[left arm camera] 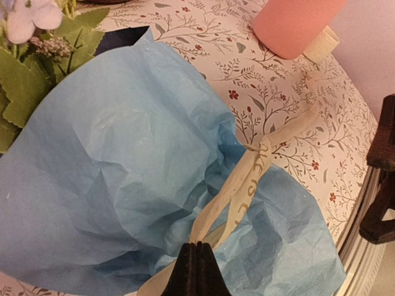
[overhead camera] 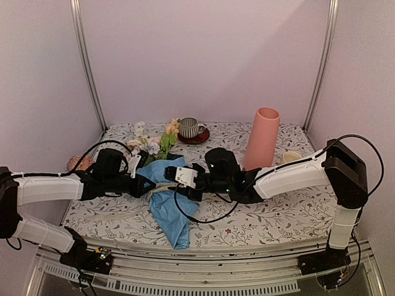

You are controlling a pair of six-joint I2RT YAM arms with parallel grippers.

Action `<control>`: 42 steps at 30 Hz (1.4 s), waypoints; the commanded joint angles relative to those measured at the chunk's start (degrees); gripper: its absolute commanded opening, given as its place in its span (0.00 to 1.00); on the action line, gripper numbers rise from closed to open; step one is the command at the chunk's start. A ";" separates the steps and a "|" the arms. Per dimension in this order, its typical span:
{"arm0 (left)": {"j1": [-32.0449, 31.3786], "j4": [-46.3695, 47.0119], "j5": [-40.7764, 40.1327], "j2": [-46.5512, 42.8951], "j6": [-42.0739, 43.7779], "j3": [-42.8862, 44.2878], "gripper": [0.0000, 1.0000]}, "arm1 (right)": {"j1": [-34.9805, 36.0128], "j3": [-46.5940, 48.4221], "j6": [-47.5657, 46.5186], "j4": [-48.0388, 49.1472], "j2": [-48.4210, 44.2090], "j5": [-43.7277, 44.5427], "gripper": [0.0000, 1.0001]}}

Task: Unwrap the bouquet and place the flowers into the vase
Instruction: Untie the half-tied ribbon from the folded wrapping paper.

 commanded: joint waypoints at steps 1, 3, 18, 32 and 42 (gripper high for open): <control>0.42 1.03 0.64 -0.34 0.45 0.07 0.00 | 0.27 3.55 -4.41 -5.57 3.08 -2.28 0.40; 0.46 1.03 0.71 -0.36 0.48 -0.05 0.00 | 0.25 4.53 -5.03 -6.94 3.84 -2.65 0.40; 0.46 1.74 0.88 0.14 0.29 -0.33 0.00 | 0.92 11.04 -11.08 -15.65 8.85 1.65 0.36; 0.42 2.17 0.96 0.24 0.19 -0.42 0.00 | 1.37 18.13 -15.00 -20.64 13.82 4.64 0.30; 0.42 2.43 1.01 0.37 0.28 -0.33 0.00 | 1.63 21.65 -16.40 -22.67 16.93 6.05 0.27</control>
